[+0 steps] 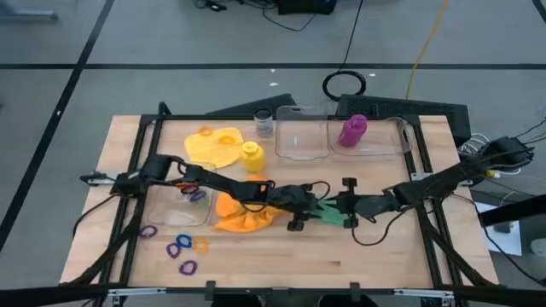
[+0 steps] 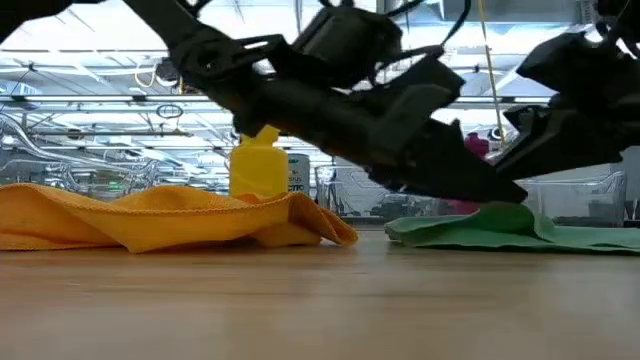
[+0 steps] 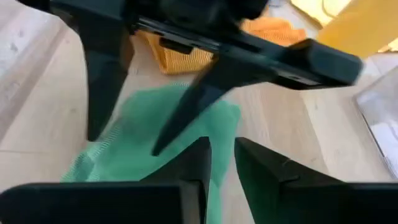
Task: Pick & Place Sports Items
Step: Fold the green towel, then put the green towel into the top left transparent bin
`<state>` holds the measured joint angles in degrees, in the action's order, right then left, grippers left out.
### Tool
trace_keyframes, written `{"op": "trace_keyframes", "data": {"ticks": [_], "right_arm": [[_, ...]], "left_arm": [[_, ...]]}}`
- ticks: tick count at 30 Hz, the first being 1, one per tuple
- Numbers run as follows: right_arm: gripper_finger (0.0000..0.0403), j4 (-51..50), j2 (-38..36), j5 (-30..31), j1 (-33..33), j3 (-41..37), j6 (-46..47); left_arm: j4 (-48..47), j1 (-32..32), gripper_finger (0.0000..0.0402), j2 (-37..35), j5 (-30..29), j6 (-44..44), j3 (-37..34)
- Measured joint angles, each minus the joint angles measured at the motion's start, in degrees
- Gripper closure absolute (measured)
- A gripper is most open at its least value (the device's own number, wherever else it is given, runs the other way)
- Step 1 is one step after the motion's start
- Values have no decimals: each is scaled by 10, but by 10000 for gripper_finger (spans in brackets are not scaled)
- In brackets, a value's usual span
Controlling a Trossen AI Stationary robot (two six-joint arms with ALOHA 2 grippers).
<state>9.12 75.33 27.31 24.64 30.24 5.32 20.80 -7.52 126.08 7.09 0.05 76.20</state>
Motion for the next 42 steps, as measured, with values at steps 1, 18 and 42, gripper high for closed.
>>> {"op": "trace_keyframes", "data": {"ticks": [1, 18, 42], "right_arm": [[355, -3, 0, 0, 0, 0, 0], [355, -8, 0, -9, -2, 0, 18], [168, -1, 29, -110, -59, 0, 77]], "left_arm": [[-15, 1, 254, 2, 0, 4, 7], [-107, -21, 254, 4, -1, 27, 23], [-179, -33, 254, -76, 0, 57, 24]]}}
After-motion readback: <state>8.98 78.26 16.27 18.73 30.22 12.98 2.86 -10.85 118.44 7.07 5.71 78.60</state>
